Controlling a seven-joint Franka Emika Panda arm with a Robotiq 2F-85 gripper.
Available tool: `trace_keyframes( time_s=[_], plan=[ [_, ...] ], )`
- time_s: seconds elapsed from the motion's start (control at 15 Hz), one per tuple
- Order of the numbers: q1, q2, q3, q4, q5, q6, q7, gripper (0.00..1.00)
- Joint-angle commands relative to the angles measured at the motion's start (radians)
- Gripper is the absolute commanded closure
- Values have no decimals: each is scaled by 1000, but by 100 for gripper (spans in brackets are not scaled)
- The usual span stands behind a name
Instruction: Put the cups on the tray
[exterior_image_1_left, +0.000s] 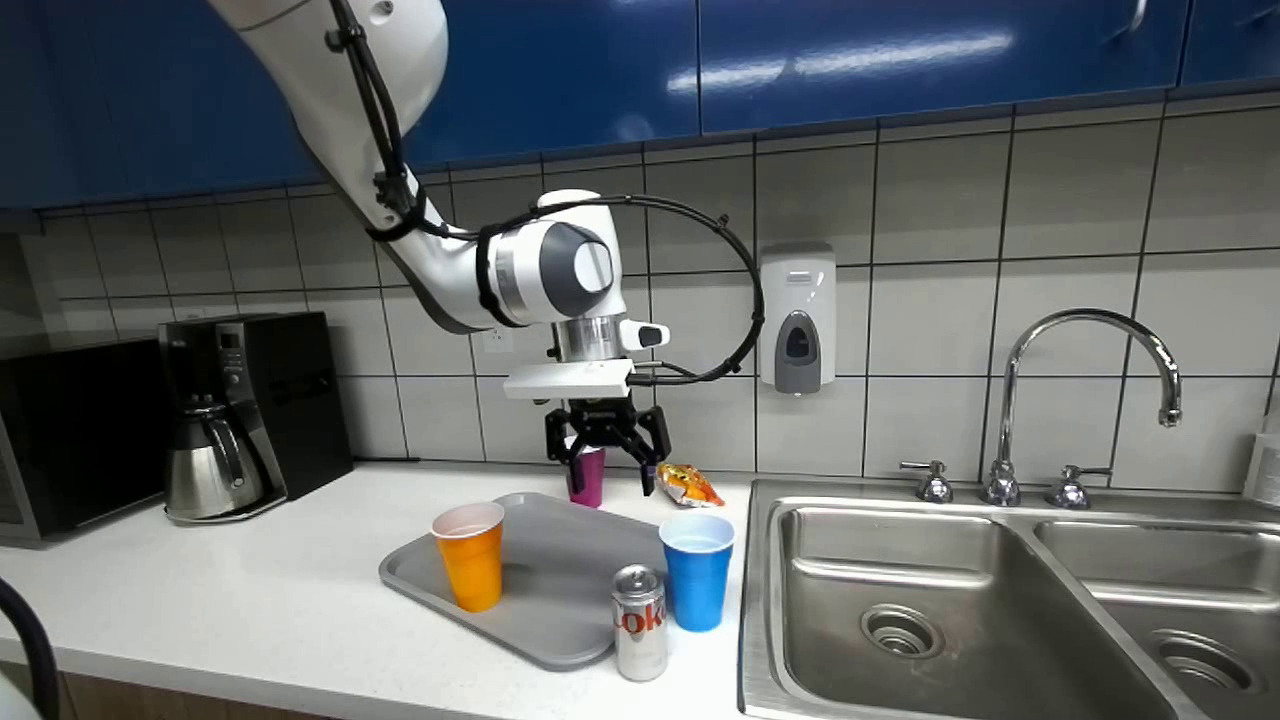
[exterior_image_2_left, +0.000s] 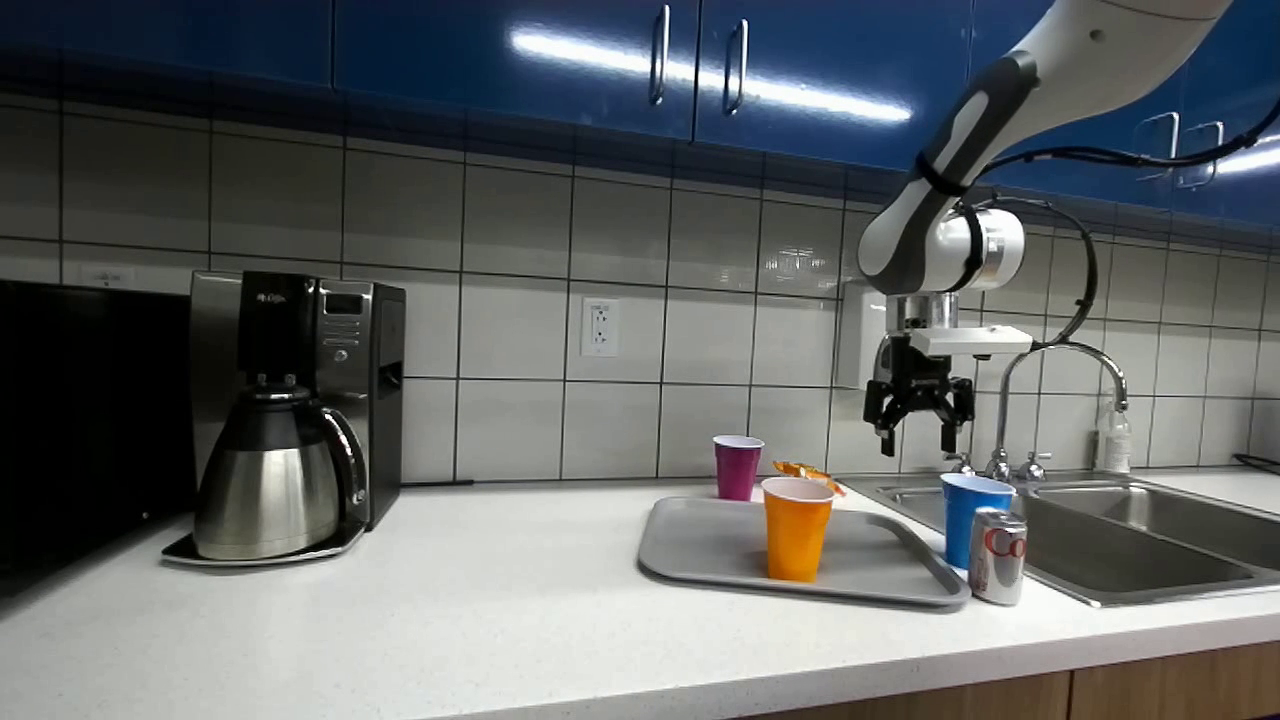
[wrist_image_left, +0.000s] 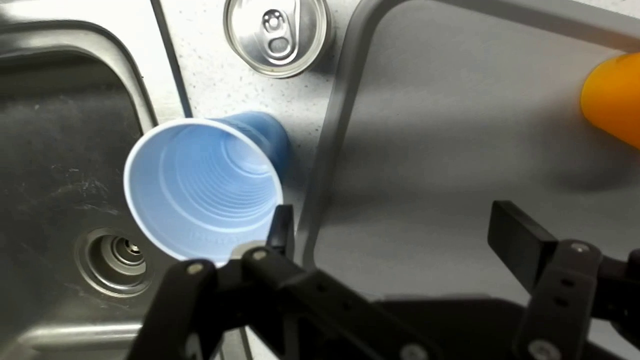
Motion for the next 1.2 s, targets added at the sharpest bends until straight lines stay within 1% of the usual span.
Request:
trace_keyframes(
  time_s=[0.0, 1.13],
  plan=[
    [-18, 23, -3, 28, -34, -12, 46, 0],
    [-34, 130, -48, 93, -66, -1, 113, 0]
  ],
)
